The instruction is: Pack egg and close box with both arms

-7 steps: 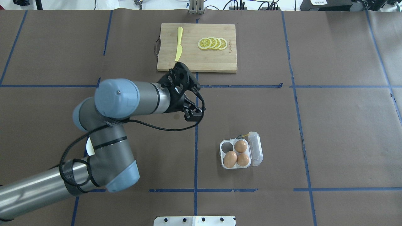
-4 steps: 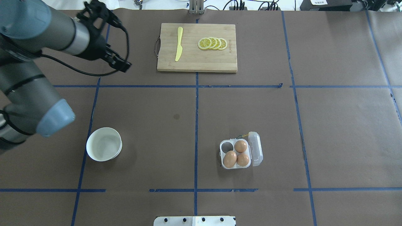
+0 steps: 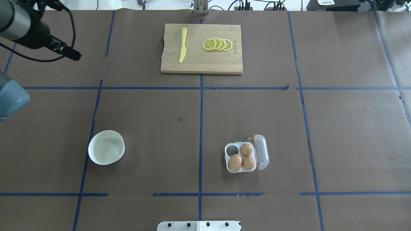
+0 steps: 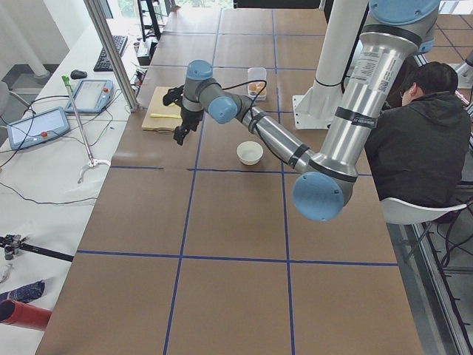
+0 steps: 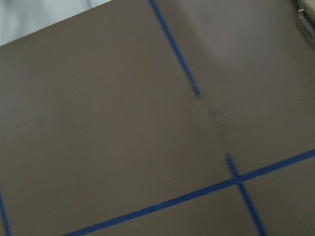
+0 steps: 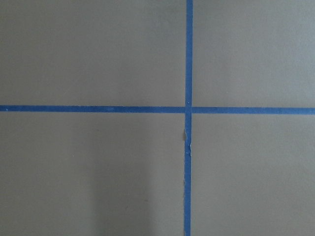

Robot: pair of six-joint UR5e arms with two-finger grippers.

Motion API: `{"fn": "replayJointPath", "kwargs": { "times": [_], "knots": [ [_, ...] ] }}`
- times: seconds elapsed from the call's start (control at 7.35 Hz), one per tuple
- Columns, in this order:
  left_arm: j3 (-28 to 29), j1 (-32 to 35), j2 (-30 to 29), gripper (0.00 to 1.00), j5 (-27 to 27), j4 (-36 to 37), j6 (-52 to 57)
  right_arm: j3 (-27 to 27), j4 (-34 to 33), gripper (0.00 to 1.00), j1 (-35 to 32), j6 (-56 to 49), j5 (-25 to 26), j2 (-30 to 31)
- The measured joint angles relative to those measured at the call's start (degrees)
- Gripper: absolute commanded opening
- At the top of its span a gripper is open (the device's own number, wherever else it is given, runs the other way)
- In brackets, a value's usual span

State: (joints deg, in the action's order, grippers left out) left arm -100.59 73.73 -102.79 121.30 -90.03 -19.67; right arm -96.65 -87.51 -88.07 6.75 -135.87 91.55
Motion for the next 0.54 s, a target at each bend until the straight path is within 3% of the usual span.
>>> {"fn": "replayJointPath", "kwargs": {
  "times": [0.54],
  "knots": [
    [4.04, 14.56, 10.69, 1.0, 2.66, 1.99, 13.61, 0.24, -0.14, 1.0, 0.0, 0.54, -1.57, -1.54]
  ]
}}
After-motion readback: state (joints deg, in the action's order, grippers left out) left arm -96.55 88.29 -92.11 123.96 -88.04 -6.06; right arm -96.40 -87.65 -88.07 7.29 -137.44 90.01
